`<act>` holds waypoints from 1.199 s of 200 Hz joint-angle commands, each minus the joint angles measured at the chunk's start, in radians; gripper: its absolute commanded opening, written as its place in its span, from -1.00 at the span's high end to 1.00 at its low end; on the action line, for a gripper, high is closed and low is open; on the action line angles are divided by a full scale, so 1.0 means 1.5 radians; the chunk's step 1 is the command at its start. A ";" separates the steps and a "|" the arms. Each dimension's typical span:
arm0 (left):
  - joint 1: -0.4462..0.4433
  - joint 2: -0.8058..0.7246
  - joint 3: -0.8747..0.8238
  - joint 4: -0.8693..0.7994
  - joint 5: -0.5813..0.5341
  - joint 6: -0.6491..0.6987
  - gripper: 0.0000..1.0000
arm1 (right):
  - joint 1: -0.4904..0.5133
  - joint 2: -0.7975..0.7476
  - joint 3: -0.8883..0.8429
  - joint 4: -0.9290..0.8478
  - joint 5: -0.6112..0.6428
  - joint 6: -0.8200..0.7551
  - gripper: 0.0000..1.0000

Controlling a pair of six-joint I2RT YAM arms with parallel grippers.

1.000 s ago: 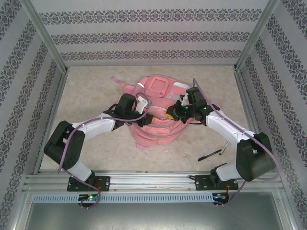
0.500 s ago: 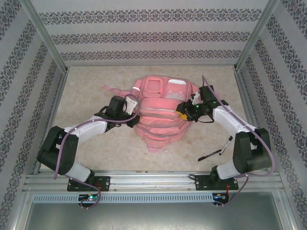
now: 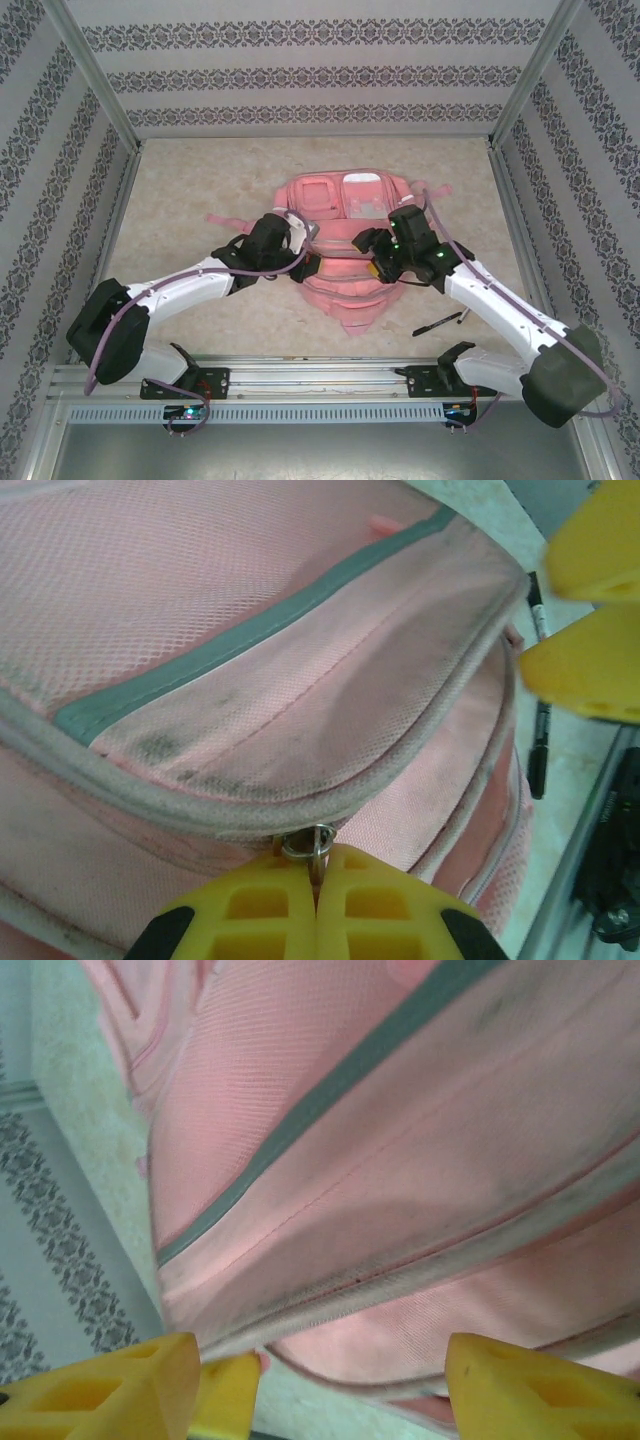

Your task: Pack the student bag

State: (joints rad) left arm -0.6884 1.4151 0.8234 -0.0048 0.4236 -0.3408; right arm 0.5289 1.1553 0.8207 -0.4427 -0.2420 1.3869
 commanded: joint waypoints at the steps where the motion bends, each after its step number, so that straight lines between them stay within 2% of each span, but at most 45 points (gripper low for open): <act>1: -0.030 0.016 0.040 0.063 0.011 -0.029 1.00 | 0.020 0.054 0.013 0.003 0.084 0.107 -0.30; 12: -0.037 0.020 0.042 0.071 0.019 -0.027 1.00 | 0.020 0.088 0.023 0.024 0.063 0.117 -0.25; 26: -0.039 0.014 0.034 0.083 0.019 -0.024 1.00 | 0.021 0.126 0.028 0.079 0.019 0.117 -0.08; 45: -0.037 -0.007 0.017 0.065 -0.016 0.000 1.00 | 0.025 0.161 0.051 0.097 -0.021 0.096 0.56; 62: -0.020 -0.040 -0.002 0.016 -0.068 0.034 1.00 | 0.023 0.155 0.055 0.084 -0.022 0.058 1.00; 69: -0.003 -0.058 -0.018 0.001 -0.076 0.050 1.00 | 0.017 0.148 0.056 0.070 -0.024 0.033 1.00; 77: 0.019 -0.085 -0.043 -0.010 -0.118 0.055 1.00 | 0.008 0.137 0.056 0.051 -0.027 0.004 1.00; 94: 0.105 -0.127 -0.093 -0.029 -0.164 0.050 1.00 | -0.012 0.118 0.045 0.033 -0.052 -0.055 1.00; 102: 0.156 -0.138 -0.107 -0.037 -0.147 0.048 1.00 | -0.022 0.113 0.040 0.029 -0.075 -0.082 1.00; 118: 0.229 -0.121 -0.120 -0.038 -0.065 0.090 1.00 | -0.031 0.115 0.038 0.023 -0.120 -0.128 1.00; 143: 0.261 -0.020 -0.075 -0.094 -0.067 0.128 1.00 | -0.030 0.136 0.052 0.020 -0.180 -0.175 1.00; 162: 0.272 0.047 -0.025 -0.105 -0.024 0.134 1.00 | -0.025 0.154 0.073 0.017 -0.208 -0.192 1.00; 174: 0.272 0.052 -0.011 -0.089 -0.011 0.129 1.00 | -0.022 0.157 0.081 0.013 -0.204 -0.190 0.75; 182: 0.272 0.037 -0.015 -0.061 0.003 0.128 0.87 | -0.020 0.154 0.087 0.010 -0.193 -0.189 0.48; 191: 0.271 0.009 -0.031 -0.013 0.026 0.134 0.59 | -0.020 0.146 0.093 -0.004 -0.172 -0.191 0.15; 198: 0.270 -0.018 -0.047 0.025 0.048 0.142 0.32 | -0.020 0.138 0.100 -0.029 -0.145 -0.198 -0.01; 205: 0.270 -0.045 -0.059 0.052 0.071 0.156 0.20 | -0.021 0.128 0.107 -0.056 -0.111 -0.215 -0.21; 209: 0.268 -0.060 -0.063 0.059 0.083 0.163 0.17 | -0.020 0.123 0.112 -0.076 -0.092 -0.229 -0.40; 210: 0.267 -0.063 -0.064 0.060 0.085 0.165 0.16 | -0.020 0.122 0.114 -0.082 -0.085 -0.233 -0.50; 211: 0.267 -0.067 -0.064 0.061 0.087 0.168 0.15 | -0.020 0.121 0.117 -0.089 -0.078 -0.236 -0.72; 212: 0.267 -0.071 -0.064 0.061 0.089 0.171 0.15 | -0.020 0.120 0.119 -0.096 -0.071 -0.241 -0.84; 214: 0.266 -0.077 -0.064 0.061 0.093 0.176 0.13 | -0.020 0.117 0.124 -0.110 -0.056 -0.250 -0.93; 230: 0.257 -0.114 -0.050 0.030 0.160 0.237 -0.01 | -0.017 0.112 0.171 -0.223 0.047 -0.333 -0.96; 240: 0.239 -0.125 -0.030 -0.010 0.175 0.272 -0.12 | -0.015 0.111 0.194 -0.281 0.108 -0.379 -0.96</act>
State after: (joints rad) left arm -0.2909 1.2888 0.7376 -0.0109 0.5350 -0.0826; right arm 0.4953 1.3590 1.0176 -0.6079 -0.3309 1.0119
